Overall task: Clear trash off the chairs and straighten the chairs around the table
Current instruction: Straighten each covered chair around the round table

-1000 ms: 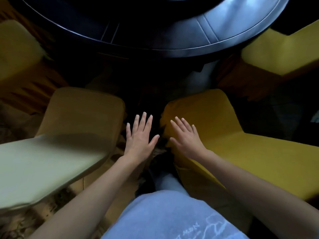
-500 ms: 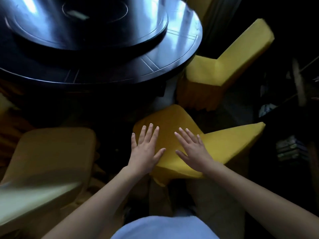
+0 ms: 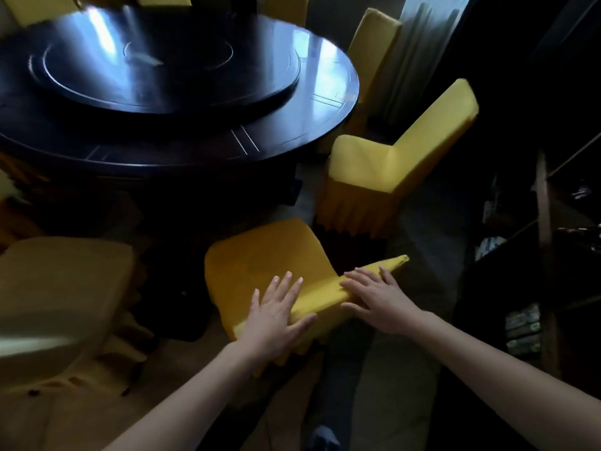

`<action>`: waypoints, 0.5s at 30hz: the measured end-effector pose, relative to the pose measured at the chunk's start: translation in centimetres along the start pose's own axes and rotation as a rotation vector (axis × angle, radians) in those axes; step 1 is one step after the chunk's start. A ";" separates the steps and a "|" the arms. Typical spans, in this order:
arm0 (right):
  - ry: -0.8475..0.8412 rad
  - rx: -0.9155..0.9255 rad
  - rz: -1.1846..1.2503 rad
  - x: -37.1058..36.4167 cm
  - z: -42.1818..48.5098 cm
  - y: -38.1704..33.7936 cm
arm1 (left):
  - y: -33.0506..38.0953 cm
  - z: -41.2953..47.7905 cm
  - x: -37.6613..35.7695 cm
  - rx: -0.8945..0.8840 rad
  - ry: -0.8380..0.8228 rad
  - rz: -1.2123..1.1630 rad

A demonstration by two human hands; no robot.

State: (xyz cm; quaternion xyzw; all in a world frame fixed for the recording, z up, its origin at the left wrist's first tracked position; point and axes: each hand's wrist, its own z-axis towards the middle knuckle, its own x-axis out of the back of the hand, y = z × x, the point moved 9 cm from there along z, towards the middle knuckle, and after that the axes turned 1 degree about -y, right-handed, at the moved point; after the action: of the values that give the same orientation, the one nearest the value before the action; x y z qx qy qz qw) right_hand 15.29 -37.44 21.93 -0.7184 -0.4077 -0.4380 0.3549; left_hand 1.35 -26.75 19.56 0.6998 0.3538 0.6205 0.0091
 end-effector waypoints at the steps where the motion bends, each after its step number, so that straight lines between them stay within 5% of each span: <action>1: 0.018 0.034 -0.004 0.1 -0.4 0.8 | 0.5 -0.1 -1.0 0.020 -0.004 -0.012; 15: 0.078 0.131 0.074 1.0 2.4 5.8 | 1.5 -0.6 1.2 0.177 0.230 -0.018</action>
State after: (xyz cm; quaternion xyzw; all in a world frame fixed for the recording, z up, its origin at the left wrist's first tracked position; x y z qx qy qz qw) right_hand 21.59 -37.46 21.13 -0.6906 -0.3944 -0.4247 0.4327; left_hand 1.52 -27.51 21.39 0.6188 0.4124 0.6628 -0.0878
